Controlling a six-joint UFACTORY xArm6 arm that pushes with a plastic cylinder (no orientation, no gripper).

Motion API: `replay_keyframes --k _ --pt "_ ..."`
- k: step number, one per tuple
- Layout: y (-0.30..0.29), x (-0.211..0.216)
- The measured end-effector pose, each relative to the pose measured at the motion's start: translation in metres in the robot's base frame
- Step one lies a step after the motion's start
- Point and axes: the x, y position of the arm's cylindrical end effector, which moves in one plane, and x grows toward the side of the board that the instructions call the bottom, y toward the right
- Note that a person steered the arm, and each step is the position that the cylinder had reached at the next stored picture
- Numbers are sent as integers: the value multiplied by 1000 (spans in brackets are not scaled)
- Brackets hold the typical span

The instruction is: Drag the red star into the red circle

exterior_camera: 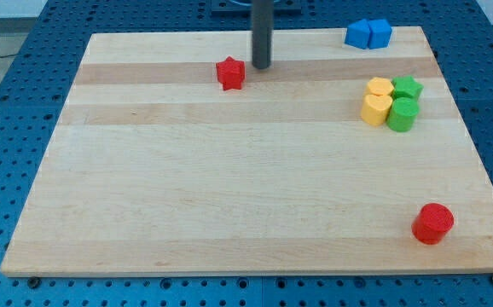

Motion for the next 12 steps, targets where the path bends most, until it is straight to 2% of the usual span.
replay_keyframes --k 2,3,5,7,9,10,11,12 --pt "-50 15" --pt "-50 46" --pt "-50 158" --pt "-38 237" --pt "10 303" --pt "48 313" --pt "58 307" --pt "43 288"
